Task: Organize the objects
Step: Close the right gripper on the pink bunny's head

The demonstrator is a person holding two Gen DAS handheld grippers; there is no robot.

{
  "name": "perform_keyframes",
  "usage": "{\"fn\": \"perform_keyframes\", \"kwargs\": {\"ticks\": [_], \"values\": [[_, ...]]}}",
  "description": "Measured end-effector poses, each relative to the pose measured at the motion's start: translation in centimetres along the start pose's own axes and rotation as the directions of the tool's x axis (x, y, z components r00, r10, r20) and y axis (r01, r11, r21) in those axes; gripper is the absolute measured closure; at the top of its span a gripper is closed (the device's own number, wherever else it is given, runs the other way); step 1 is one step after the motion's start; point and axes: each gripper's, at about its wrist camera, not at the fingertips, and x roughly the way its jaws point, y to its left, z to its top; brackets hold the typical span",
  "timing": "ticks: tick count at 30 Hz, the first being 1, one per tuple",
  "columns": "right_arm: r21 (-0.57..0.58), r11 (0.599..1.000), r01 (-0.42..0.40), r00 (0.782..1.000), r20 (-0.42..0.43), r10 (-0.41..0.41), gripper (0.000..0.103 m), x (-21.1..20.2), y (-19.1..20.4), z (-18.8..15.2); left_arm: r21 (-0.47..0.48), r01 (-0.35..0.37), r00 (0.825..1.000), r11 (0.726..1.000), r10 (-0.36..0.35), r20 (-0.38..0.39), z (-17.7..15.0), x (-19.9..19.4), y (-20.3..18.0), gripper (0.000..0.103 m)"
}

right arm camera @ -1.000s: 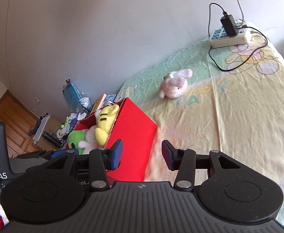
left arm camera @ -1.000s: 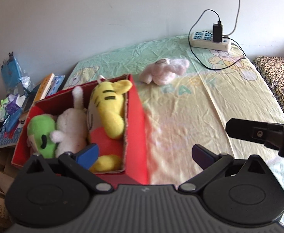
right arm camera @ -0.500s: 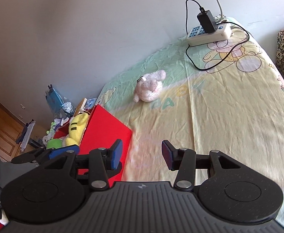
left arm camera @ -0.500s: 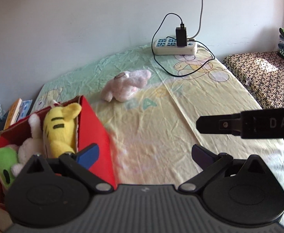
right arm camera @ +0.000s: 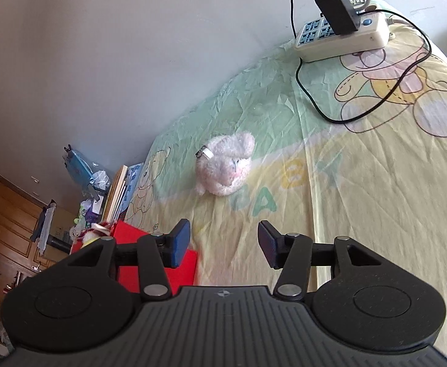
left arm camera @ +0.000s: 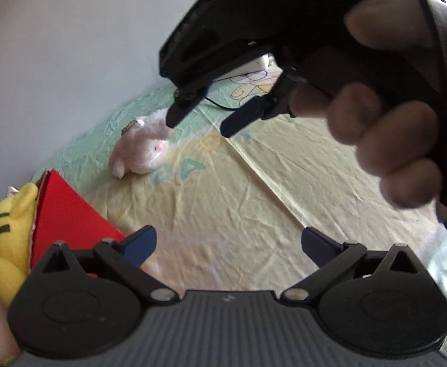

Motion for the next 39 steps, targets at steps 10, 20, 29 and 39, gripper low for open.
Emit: {"fn": "perform_keyframes", "kwargs": {"ticks": [10,20,29,39], "values": [[0.116,0.992,-0.054,0.997,0.054,0.048,0.050,5.9,-1.5,1.8,-0.041,-0.013,0.999,0.999,0.011,-0.037,-1.0,3.9,2.0,0.003],[0.151,0.977,-0.150,0.986,0.093,0.137,0.097,5.5,-2.1,1.5,-0.034,0.013,0.999,0.999,-0.014,-0.036,-1.1,4.0,2.1,0.003],[0.079,0.973,-0.216,0.975,0.076,0.210,0.097,-0.7,-1.4,-1.1,-0.013,-0.045,0.999,0.999,0.045,0.025,-1.4,1.3,2.3,0.003],[0.033,0.942,-0.334,0.943,0.015,0.333,0.097,-9.9,-0.4,-5.7,0.044,0.060,0.994,0.997,-0.064,0.088,-2.4,-3.5,0.2,0.003]]}}
